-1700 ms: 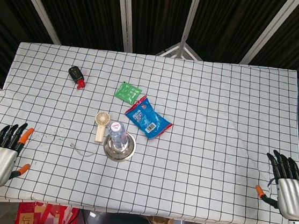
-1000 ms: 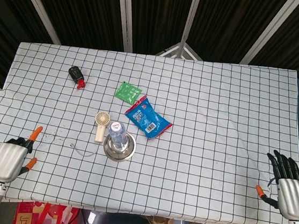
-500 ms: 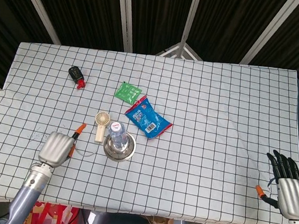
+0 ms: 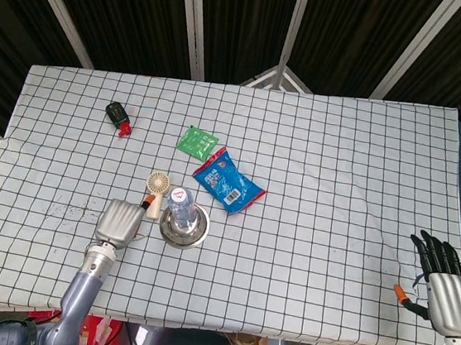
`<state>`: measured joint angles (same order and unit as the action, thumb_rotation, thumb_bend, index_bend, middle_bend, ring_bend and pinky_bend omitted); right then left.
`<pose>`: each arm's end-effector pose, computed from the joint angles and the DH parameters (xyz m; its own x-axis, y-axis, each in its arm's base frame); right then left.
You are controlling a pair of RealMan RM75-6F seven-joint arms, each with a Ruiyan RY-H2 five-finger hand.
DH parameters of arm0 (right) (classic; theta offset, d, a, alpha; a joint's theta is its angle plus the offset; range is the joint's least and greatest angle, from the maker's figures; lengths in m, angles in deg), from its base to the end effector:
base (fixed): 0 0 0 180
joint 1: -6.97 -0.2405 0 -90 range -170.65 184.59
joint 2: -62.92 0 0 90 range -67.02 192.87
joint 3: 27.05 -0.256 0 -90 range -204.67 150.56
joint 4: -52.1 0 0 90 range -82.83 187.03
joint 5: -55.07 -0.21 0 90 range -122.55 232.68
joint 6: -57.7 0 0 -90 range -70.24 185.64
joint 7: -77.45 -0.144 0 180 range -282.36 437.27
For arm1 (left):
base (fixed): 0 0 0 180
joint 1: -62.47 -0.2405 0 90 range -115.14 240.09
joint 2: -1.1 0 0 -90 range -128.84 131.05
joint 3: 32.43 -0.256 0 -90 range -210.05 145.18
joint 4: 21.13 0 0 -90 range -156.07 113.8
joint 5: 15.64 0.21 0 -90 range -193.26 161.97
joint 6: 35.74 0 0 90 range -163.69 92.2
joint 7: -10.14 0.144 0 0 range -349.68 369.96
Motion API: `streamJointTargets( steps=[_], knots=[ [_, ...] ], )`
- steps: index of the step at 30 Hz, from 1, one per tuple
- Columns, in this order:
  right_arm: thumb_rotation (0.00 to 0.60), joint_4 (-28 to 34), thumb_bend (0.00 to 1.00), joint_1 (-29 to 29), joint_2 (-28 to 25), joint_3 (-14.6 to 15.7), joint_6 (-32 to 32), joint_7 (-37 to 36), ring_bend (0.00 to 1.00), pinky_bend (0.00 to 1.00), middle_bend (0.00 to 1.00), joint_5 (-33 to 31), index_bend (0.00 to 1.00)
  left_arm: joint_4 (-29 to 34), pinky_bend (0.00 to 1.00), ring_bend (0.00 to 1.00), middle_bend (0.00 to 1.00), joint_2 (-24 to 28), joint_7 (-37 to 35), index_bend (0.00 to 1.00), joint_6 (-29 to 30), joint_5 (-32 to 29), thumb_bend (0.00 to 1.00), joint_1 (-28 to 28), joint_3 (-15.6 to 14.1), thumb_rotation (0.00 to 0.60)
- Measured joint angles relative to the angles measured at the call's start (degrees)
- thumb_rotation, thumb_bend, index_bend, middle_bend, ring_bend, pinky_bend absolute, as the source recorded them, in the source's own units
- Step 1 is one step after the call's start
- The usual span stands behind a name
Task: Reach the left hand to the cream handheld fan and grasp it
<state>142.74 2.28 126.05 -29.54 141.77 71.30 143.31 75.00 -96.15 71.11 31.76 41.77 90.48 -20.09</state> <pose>-0.3152 -0.1792 0.1622 0.3432 -0.0284 0.9388 -0.9388 -0.0405 0.3420 -0.1563 0.2728 -0.0363 0.6779 0.2093 0.7047 0.7345 -0.2342 -0.6370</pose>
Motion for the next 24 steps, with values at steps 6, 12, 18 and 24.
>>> streamJointTargets(
  steps=[6, 12, 18, 24],
  knots=[
    [0.600, 0.1, 0.28, -0.1, 0.0, 0.0, -0.1, 0.2, 0.00, 0.00, 0.00, -0.2, 0.10, -2.2, 0.83, 0.80, 0.92, -1.5, 0.0, 0.19, 0.4, -2.0, 0.87, 1.6, 0.2, 0.600],
    [0.600, 0.2, 0.28, -0.1, 0.0, -0.1, -0.2, 0.2, 0.00, 0.00, 0.00, -0.3, 0.10, -4.0, 0.83, 0.80, 0.92, -2.6, 0.0, 0.20, 0.9, -3.3, 0.87, 2.8, -0.3, 0.600],
    [0.600, 0.2, 0.28, -0.1, -0.1, 0.0, -0.3, 0.2, 0.00, 0.00, 0.00, -0.3, 0.10, -5.4, 0.83, 0.80, 0.92, -3.4, -0.2, 0.20, 1.3, -3.9, 0.87, 3.9, -0.8, 0.600],
    [0.600, 0.2, 0.28, -0.1, -0.1, -0.1, -0.3, 0.2, 0.00, 0.00, 0.00, -0.3, 0.10, -6.6, 0.83, 0.80, 0.92, -4.0, -0.3, 0.21, 1.7, -4.2, 0.87, 4.6, -1.6, 0.600]
  ],
)
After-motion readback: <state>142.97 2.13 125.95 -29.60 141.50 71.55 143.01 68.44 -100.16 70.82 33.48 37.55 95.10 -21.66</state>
